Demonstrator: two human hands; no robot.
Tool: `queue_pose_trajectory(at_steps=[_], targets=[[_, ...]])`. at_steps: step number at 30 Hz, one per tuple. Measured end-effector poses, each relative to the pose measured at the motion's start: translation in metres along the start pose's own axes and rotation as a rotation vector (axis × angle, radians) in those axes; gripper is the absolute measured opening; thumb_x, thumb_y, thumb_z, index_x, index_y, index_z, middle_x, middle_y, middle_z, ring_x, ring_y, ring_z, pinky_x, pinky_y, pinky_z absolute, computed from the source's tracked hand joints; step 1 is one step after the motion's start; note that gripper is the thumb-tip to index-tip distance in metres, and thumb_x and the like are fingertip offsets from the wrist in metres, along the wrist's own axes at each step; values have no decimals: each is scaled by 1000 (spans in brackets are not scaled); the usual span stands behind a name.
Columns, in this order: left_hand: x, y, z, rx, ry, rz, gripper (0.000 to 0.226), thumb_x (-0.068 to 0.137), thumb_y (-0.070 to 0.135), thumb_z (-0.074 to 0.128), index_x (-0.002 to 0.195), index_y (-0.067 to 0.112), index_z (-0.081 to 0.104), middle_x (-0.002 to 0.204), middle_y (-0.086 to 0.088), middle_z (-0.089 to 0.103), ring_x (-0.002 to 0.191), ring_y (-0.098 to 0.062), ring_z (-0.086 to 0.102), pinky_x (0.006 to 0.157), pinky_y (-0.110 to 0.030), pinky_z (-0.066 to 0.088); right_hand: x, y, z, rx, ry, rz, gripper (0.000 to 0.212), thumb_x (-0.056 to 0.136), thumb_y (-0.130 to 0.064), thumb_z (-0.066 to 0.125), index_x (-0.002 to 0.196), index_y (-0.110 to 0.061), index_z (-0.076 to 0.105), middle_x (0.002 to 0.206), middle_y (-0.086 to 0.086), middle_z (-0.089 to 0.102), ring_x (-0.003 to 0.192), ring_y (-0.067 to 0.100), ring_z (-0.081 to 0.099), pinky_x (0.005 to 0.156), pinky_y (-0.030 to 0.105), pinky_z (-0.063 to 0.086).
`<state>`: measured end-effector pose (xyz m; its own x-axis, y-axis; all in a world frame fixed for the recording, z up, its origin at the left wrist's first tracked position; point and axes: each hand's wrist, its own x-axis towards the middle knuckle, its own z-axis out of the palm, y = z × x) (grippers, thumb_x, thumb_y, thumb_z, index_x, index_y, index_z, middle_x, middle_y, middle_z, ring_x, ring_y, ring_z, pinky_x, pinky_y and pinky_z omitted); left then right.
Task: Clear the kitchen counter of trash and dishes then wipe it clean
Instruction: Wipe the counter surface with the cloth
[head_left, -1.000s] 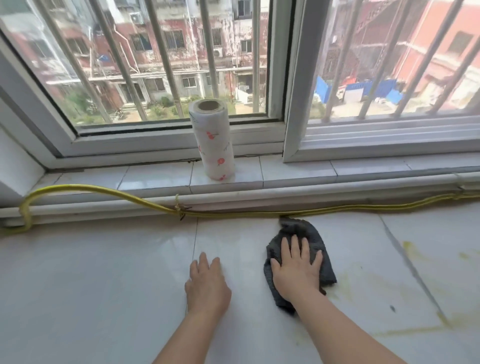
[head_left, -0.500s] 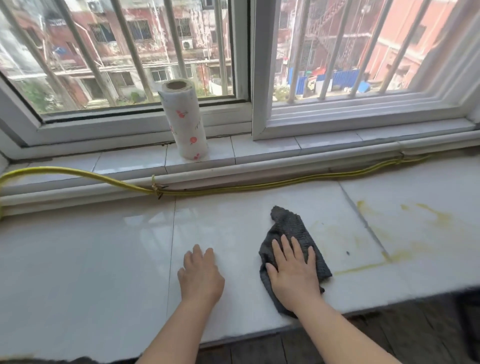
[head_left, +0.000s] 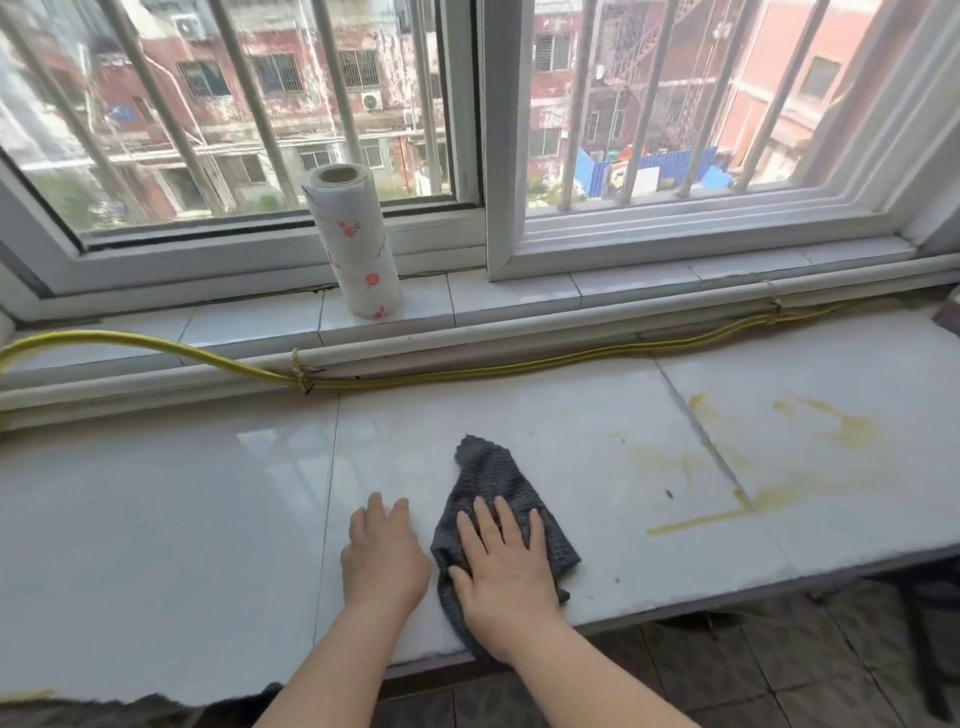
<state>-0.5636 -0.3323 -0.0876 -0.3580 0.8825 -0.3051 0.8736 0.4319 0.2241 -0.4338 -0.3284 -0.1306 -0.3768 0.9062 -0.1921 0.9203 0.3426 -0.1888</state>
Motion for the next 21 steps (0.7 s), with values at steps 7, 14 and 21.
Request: queue_pose_trajectory(at_steps=[7,14,21], targets=[[38,78,-2,33,46,66,49,101,20,31,149,20,23,160,-5,9,147,-25,9,113,-37,26,35,88,-21,21,0,88,57,78,-46,39,116,-18,70,124,6,66,114,28,63,98,55,26],[113,184,-16,94,113,176,50,97,16,39,146,18,29,160,-4,14,147,-22,12,115,-41,23,80,166,-42,-5,-35,48,57,78,-49,41,117,-19,70,126,4,65,115,28,62,105,52,17],[176,244,-24,256,187,198,41,92,14,45,133,21,45,133,-1,54,125,-20,47,108,-38,31,108,180,-64,-4,-70,-216,61,90,-50,35,143,-22,43,155,2,25,144,24,22,112,63,10]])
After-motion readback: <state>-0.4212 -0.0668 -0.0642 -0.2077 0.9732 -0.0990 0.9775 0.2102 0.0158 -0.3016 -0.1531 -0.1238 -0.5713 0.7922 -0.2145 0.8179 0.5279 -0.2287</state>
